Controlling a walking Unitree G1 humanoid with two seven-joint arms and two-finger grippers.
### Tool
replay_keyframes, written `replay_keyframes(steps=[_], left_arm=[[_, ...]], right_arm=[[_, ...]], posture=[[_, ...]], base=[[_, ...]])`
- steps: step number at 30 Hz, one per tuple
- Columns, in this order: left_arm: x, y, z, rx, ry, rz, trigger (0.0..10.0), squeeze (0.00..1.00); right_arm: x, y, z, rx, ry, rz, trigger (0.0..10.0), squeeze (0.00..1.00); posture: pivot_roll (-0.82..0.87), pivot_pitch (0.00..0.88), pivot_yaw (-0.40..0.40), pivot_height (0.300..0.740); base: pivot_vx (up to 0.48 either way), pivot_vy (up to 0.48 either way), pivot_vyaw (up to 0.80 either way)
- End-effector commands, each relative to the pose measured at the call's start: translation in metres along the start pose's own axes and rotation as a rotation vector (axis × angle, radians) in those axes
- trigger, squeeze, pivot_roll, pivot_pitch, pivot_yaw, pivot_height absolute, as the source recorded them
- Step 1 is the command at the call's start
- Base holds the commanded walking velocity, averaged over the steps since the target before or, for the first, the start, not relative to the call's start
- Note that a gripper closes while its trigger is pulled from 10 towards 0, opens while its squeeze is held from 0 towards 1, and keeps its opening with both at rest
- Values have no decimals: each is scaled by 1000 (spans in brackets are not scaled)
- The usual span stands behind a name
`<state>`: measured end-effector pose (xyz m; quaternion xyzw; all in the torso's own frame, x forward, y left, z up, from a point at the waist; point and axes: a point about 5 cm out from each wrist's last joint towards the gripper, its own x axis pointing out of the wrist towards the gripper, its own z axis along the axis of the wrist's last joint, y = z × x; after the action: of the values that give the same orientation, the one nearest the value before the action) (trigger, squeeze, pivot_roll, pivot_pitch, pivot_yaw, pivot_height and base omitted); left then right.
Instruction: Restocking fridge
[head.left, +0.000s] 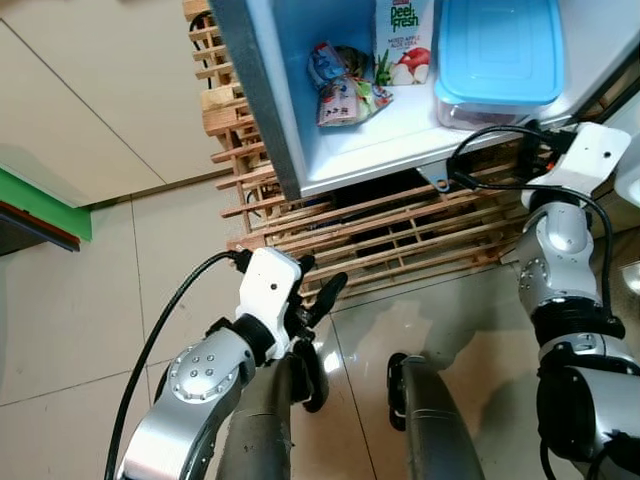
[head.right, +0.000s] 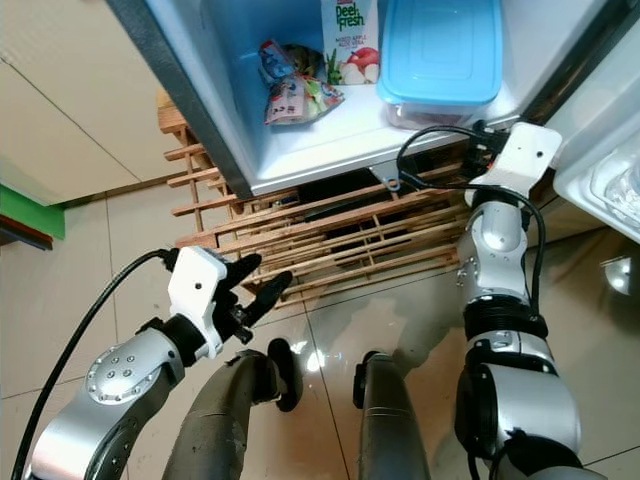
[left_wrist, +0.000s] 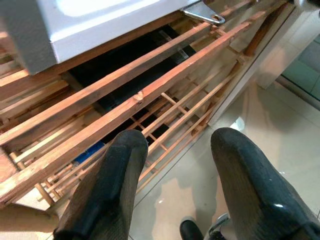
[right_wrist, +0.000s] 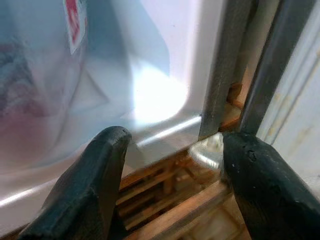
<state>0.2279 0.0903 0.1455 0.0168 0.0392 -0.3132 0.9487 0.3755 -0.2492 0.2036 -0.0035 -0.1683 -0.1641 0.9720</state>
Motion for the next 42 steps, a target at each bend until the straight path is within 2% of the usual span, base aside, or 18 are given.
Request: replay_keyframes(steps=[1,8,18,21,24,27,29,31,38,42], left_arm=[[-4,-4,-2,-9,10,-6,10000,0],[-3,-8,-4,-18,14,-13,10000,0],[0,-6,-3,-13,11,-11,10000,0],[0,-5,-4,-12,13,-12,10000,0],[1,-6,-4,-13,14,-14,10000,0],[3,-6,-3,-12,12,-19,10000,0],[3,-6,-3,-12,12,-19,10000,0],[3,-6,-3,-14,10,-20,10000,0],[4,-7,-3,-14,10,-24,10000,0],[5,-7,-2,-12,7,-25,10000,0]], right_arm=[[10,-5,28,-4,-133,-12,10000,0],[10,-8,28,-3,-141,-10,10000,0],[14,-28,22,-54,-108,-87,10000,0],[15,-28,21,-17,-97,-99,10000,0],[16,-21,21,31,-92,-87,10000,0],[14,5,21,84,-95,-9,10000,0],[14,5,21,84,-95,-9,10000,0],[12,18,18,114,-78,16,10000,0],[11,29,14,158,-54,25,10000,0],[8,48,10,192,-21,79,10000,0]], posture=[[47,421,68,697],[34,414,61,697],[43,399,72,697],[40,396,75,697],[36,393,76,697],[36,392,77,697],[36,392,77,697],[36,392,77,697],[35,392,79,697],[39,393,79,697]], base=[[0,0,0],[0,0,0],[0,0,0],[0,0,0],[0,0,0],[0,0,0],[0,0,0],[0,0,0],[0,0,0],[0,0,0]])
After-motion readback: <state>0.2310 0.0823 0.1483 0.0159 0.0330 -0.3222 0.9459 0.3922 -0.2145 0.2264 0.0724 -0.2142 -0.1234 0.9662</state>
